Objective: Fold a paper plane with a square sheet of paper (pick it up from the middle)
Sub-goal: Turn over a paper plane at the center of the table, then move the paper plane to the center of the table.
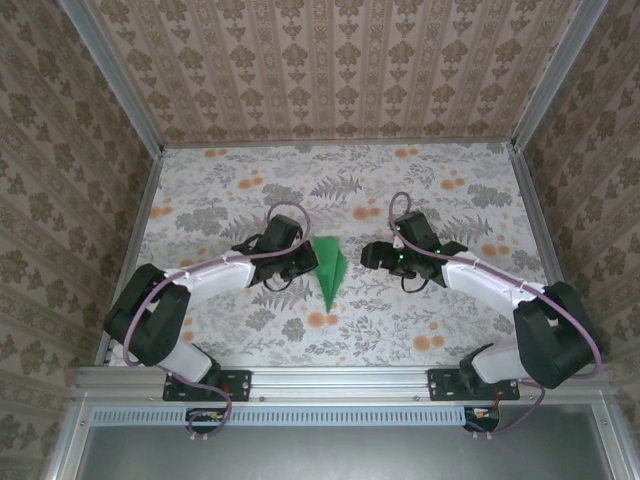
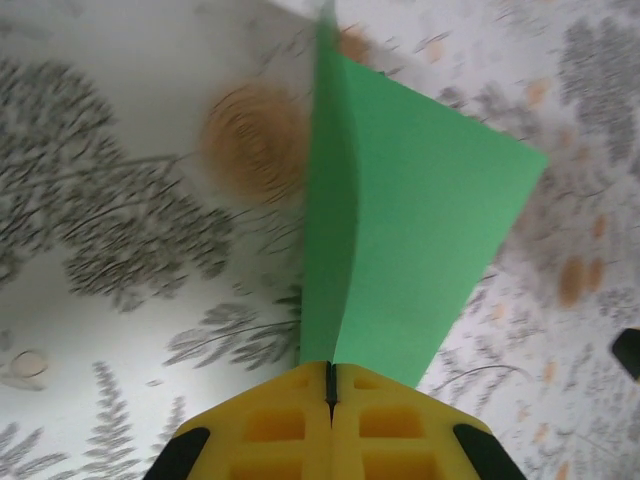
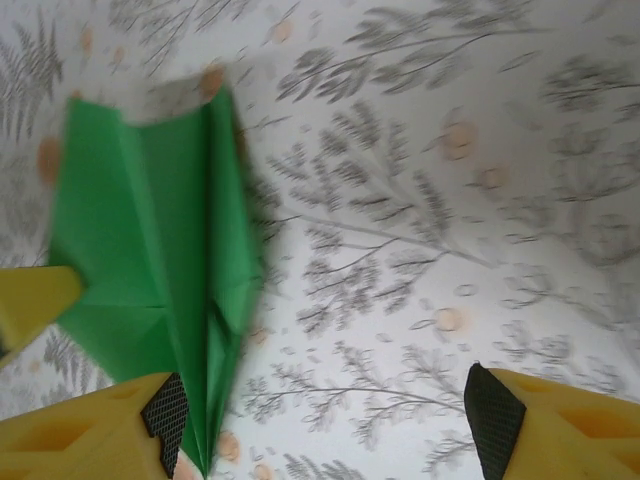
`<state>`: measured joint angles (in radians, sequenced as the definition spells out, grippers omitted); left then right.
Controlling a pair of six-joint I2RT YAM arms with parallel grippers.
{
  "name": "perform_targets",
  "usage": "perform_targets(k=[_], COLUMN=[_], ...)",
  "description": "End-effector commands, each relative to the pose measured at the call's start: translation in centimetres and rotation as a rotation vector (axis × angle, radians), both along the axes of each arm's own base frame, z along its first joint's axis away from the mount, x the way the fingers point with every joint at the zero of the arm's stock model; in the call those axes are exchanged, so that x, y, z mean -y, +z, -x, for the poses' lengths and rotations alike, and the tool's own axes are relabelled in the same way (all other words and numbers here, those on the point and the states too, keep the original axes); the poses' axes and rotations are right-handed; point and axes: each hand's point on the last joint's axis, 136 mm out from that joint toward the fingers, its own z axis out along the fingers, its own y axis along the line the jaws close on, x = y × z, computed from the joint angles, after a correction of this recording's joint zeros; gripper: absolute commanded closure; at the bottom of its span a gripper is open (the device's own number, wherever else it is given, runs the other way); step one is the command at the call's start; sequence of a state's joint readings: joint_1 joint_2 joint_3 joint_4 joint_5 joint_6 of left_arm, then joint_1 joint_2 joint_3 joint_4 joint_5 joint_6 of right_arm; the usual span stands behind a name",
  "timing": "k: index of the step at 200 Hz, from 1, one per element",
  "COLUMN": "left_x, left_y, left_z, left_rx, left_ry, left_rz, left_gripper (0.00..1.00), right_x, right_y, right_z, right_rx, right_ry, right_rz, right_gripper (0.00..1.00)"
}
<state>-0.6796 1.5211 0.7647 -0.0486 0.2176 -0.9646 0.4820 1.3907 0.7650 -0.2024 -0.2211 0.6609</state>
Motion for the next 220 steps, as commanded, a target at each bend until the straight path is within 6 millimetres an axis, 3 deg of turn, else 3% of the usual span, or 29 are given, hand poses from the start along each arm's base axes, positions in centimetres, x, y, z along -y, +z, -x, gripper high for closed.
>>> perform_targets(k=[1,43,70,128,220], left_x=[0.2,-0.9,-1.4,-1.6,-1.7], left_y=[0.4,-1.1,-1.5,-1.7,-1.8], left_z=[-0.5,0.0,0.1,0.4,0.4], left_rx=[0.022,-0.005,-0.015,-0.025,-0.026], left_ry=[0.021,0.046,0.058,0.055,0.055], left_rz=[0.066,0.036,0.026,0.030,0.030], left_gripper=[1.00,1.00,1.00,1.00,1.00], right_x=[-3.3,-7.6,-9.3,-9.7,-12.4], right_y=[0.7,0.1,-1.4,-4.0,-4.1], right_z=[0.4,1.5,2.0,1.9,3.1], right_rx=[0.034,0.038,0.001,-0.062,-0.093], right_ry=[0.134,0.254,0.294,0.314,0.409], right_rz=[-0.002,0.076,0.098,0.162,0.063], right_gripper=[0.24,0.35,0.41,0.34,0.45])
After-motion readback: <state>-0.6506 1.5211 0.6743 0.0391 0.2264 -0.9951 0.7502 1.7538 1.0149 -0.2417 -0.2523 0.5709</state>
